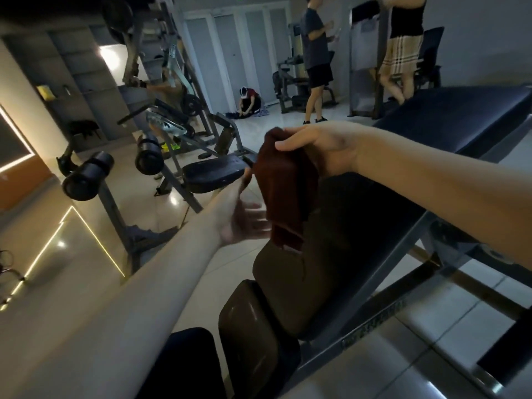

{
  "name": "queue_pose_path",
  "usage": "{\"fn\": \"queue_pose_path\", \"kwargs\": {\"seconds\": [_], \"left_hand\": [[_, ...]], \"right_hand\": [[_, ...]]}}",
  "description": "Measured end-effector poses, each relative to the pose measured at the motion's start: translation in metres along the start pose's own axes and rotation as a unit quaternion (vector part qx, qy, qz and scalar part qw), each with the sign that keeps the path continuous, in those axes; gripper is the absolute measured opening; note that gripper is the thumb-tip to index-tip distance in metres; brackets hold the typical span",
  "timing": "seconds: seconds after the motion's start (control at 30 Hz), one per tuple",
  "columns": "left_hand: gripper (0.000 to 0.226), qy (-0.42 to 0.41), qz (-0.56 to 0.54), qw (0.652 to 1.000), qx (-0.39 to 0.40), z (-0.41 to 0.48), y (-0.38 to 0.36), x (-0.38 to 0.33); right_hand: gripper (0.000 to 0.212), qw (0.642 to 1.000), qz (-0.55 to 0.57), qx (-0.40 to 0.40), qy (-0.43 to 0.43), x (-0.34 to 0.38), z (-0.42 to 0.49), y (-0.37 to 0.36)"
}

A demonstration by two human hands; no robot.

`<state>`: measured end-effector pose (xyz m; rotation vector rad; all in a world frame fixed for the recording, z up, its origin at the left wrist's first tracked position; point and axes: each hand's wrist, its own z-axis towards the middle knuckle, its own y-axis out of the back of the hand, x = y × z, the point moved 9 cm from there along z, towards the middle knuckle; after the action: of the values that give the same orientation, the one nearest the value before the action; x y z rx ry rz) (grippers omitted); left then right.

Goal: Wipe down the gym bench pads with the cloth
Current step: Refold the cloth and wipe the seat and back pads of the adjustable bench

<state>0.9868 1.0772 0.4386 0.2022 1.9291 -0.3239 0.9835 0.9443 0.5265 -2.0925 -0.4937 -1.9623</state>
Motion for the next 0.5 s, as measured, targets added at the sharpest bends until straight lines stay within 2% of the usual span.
{"fn": "queue_pose_path", "kwargs": {"seconds": [0.1,0.2,0.3,0.37,0.5], "left_hand": [[0.06,0.017,-0.165,0.983,0.074,-0.009,-0.021,0.018],[0.068,0.036,-0.236,0.968,0.079,-0.009,-0.025,0.028],[0.08,0.039,-0.223,0.972,0.067,-0.007,-0.015,0.033],[0.08,0.026,-0.202,0.976,0.073,-0.006,-0.009,0.034],[0.072,-0.006,-0.102,0.992,0.068,-0.006,-0.003,0.026]], "right_hand": [[0.027,0.997,0.066,-0.015,0.041,0.006,-0.001,-0.001],[0.033,0.993,0.103,-0.033,0.054,0.007,-0.004,0.002],[0.044,0.99,0.114,-0.05,0.061,0.009,-0.006,0.006],[0.05,0.988,0.12,-0.065,0.069,0.01,-0.006,0.01],[0.033,0.989,0.114,-0.073,0.064,0.006,-0.006,0.011]]}}
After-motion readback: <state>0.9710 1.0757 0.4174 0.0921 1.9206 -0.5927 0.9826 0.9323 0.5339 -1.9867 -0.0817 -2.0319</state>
